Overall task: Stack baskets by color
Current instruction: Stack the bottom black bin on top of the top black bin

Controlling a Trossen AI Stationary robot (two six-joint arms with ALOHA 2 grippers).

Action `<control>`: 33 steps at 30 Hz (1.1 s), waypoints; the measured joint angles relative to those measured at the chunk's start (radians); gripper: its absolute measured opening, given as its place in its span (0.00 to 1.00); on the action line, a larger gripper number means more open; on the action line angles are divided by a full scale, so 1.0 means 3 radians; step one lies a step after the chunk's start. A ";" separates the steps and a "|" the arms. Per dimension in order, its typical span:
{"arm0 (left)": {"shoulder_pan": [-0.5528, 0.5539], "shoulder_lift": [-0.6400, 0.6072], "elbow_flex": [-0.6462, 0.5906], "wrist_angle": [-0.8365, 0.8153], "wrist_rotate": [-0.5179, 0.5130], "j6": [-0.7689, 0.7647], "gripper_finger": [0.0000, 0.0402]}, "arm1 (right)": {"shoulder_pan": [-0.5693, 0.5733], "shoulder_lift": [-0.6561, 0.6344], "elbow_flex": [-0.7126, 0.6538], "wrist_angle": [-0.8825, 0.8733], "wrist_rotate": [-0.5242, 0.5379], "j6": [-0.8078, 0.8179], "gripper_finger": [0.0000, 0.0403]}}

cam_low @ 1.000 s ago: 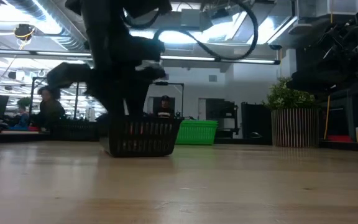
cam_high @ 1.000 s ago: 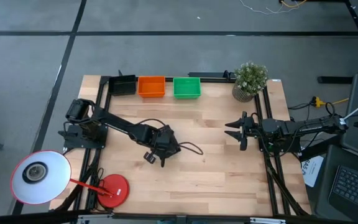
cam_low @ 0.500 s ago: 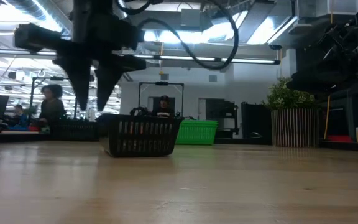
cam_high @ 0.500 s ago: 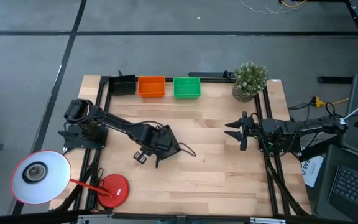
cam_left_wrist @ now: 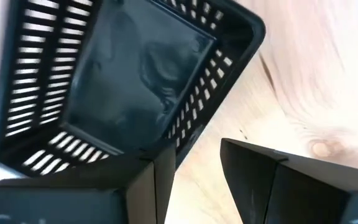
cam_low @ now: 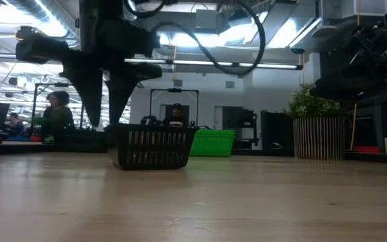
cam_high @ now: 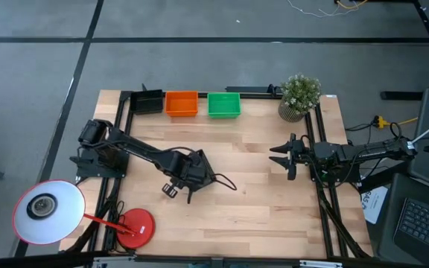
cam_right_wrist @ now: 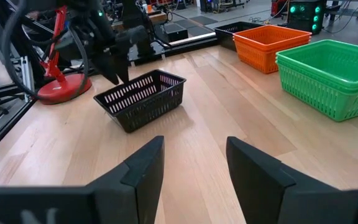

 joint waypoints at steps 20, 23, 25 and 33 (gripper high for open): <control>0.0122 0.0384 -0.0003 0.0148 -0.0324 -0.0163 0.03 | 0.0000 0.0000 0.0000 -0.0003 -0.0003 0.0001 0.43; 0.0123 0.0293 0.0106 -0.0117 -0.0561 -0.0270 0.01 | 0.0000 -0.0001 0.0000 -0.0003 -0.0004 0.0001 0.43; 0.0124 0.0198 0.0211 -0.0390 -0.0743 -0.0340 0.00 | 0.0000 0.0000 0.0000 -0.0003 -0.0004 0.0004 0.43; 0.0657 -0.0645 0.0184 -0.1546 -0.1549 -0.1072 0.00 | 0.0000 0.0000 0.0000 -0.0004 -0.0060 0.0000 0.43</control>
